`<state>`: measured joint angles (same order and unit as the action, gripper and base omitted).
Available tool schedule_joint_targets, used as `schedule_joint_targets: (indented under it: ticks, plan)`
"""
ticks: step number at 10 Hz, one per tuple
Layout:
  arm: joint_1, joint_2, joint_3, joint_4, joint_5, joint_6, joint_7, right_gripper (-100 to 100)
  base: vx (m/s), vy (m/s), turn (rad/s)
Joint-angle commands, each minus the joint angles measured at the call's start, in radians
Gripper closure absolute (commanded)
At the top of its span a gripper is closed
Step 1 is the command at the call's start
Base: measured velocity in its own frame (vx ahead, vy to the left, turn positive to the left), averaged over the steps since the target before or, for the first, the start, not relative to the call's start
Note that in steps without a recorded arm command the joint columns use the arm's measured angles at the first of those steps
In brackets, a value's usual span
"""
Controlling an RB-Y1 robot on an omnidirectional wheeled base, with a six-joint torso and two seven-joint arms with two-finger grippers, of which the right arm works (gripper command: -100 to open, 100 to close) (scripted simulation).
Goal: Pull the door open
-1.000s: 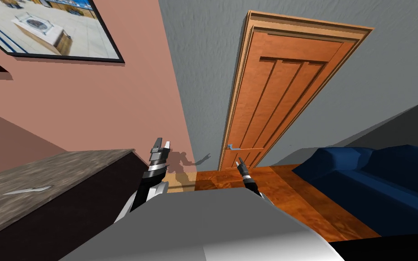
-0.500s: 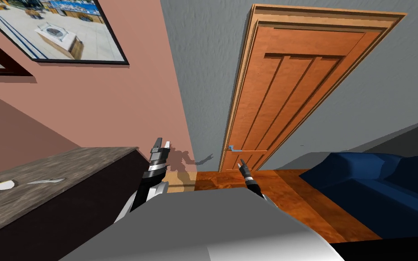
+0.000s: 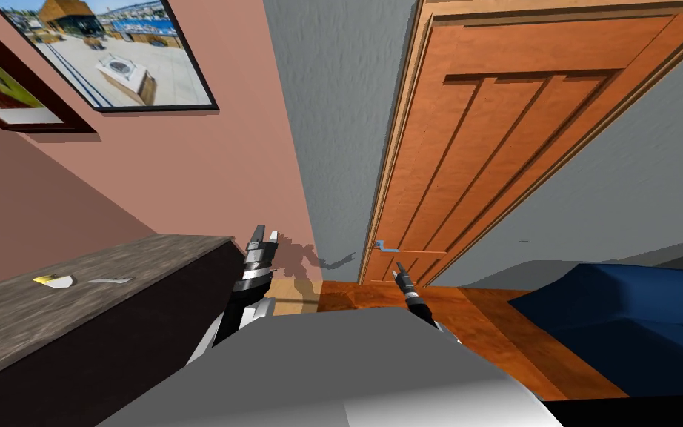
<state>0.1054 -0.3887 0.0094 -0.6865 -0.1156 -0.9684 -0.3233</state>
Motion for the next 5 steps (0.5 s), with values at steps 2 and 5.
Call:
schedule_joint_targets:
  ticks: [2, 5]
  plan:
    - [-0.018, 0.014, -0.014, 0.013, -0.007, 0.012, 0.017, -100, 0.149, -0.05, 0.102]
    - [-0.044, 0.033, -0.035, 0.031, -0.017, 0.028, 0.042, -100, 0.165, -0.079, 0.109]
